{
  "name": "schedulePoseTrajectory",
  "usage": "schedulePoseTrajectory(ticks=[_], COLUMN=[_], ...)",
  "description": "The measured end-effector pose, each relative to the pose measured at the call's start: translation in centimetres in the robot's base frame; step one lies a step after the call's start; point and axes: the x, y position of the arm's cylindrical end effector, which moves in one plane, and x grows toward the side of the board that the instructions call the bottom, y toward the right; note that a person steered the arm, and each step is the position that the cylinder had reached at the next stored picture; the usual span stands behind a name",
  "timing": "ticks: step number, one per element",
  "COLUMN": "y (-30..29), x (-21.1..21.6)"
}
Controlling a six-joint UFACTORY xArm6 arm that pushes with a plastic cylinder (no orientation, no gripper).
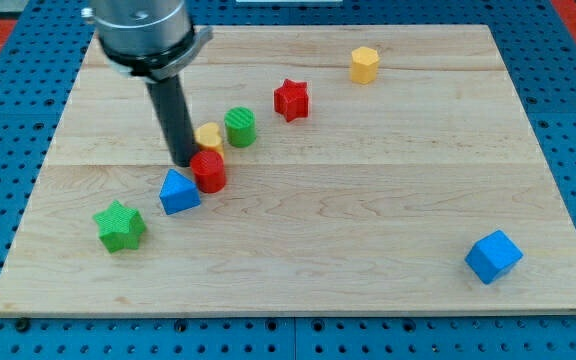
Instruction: Move your arm near to the green star
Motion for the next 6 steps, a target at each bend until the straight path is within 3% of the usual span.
schedulePoseTrajectory(ticks=[2,3,4,6], y=[6.3,-1.1,-8.5,-15.5], x=[-1.3,-1.3,1.3,14.7])
